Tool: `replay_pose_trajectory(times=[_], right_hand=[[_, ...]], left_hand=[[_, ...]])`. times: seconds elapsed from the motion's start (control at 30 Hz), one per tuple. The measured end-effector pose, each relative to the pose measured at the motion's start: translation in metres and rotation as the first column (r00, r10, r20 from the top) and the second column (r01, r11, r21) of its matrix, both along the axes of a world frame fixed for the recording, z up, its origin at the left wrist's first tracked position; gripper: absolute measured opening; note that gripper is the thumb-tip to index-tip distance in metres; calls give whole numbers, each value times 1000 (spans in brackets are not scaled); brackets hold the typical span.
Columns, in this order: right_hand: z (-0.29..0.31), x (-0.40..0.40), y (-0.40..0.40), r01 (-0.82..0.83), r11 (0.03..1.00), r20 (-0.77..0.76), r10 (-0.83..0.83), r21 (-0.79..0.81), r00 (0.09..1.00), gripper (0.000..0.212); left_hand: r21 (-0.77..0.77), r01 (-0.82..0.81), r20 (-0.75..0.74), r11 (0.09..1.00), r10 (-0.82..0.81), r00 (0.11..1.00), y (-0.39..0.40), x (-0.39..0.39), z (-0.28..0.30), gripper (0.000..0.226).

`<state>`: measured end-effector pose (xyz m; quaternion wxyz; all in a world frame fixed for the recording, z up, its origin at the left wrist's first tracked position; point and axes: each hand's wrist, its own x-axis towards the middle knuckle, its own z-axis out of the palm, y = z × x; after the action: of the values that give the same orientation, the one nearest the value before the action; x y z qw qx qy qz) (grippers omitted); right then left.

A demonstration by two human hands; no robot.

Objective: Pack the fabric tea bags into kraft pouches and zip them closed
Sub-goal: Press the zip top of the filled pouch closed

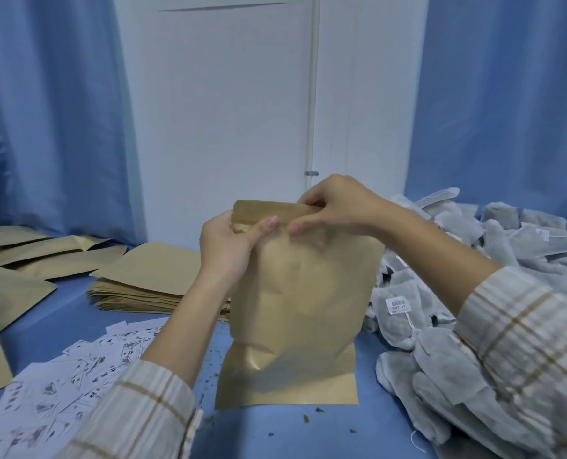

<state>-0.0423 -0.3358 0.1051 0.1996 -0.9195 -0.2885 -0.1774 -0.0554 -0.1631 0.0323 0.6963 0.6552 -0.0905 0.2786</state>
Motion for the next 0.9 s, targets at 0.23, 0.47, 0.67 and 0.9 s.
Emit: replay_pose_trajectory(times=[0.23, 0.47, 0.67, 0.9], right_hand=[[-3, 4, 8, -35, 999, 66, 38, -39, 997, 32], [-6, 8, -13, -36, 998, 76, 32, 51, 997, 51], [-3, 11, -22, 23, 1000, 73, -24, 10, 997, 60], [-3, 8, -32, 41, 998, 41, -43, 40, 998, 54]], left_hand=[[-26, 35, -23, 999, -35, 999, 3, 1, -4, 15], [-55, -24, -19, 998, 23, 1000, 13, 7, -3, 21], [-84, -25, 11, 996, 26, 1000, 24, 11, -2, 27], [-105, -23, 27, 994, 26, 999, 33, 12, -3, 11]])
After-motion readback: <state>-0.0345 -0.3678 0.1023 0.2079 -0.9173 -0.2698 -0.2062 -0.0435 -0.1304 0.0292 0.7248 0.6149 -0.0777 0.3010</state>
